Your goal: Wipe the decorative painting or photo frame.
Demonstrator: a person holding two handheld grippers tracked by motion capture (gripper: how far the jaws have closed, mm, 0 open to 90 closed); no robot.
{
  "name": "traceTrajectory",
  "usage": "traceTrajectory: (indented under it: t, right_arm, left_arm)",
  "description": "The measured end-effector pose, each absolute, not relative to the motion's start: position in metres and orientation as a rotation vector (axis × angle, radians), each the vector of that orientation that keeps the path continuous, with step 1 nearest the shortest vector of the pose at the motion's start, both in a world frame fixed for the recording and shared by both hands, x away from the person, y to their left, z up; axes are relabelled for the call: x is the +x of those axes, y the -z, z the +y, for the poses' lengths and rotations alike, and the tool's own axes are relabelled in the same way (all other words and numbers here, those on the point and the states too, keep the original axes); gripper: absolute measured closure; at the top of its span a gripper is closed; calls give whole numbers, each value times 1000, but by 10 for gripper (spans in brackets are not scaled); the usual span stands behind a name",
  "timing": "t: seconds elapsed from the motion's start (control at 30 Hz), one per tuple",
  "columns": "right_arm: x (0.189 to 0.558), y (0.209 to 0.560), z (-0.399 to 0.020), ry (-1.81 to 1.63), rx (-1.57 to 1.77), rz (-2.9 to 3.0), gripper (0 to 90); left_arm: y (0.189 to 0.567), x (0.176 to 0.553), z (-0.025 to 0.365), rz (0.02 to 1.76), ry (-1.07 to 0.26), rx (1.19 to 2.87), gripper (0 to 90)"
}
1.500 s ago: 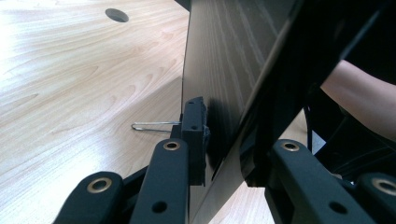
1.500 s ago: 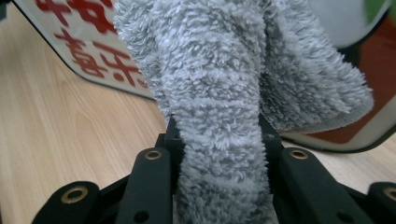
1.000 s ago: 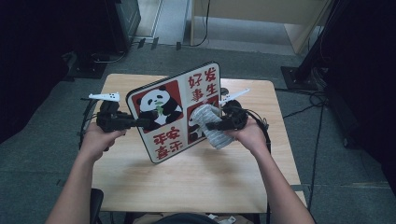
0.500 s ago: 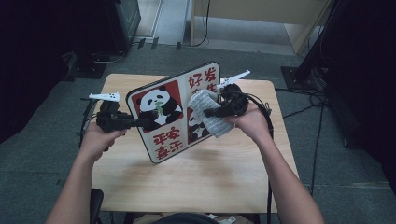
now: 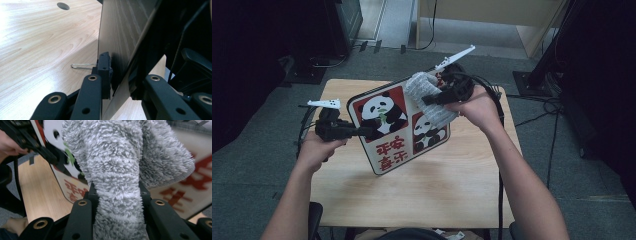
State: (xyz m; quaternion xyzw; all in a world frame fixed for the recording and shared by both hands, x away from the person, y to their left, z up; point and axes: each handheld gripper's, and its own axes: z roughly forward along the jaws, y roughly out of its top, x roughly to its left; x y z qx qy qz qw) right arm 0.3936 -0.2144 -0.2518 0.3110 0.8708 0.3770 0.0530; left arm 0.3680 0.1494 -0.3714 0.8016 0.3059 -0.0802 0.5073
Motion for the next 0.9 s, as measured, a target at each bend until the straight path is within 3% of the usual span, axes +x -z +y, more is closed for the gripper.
traceTrajectory:
  t: [0.4,0.9]
  right_arm:
    - [407,202,-185,-1160,863,2608,678]
    - [415,238,-173,-1089,866,2676,677]
  left_arm:
    - [371,368,150,728,191,1938,765]
    - [371,369,150,713,187,1946,768]
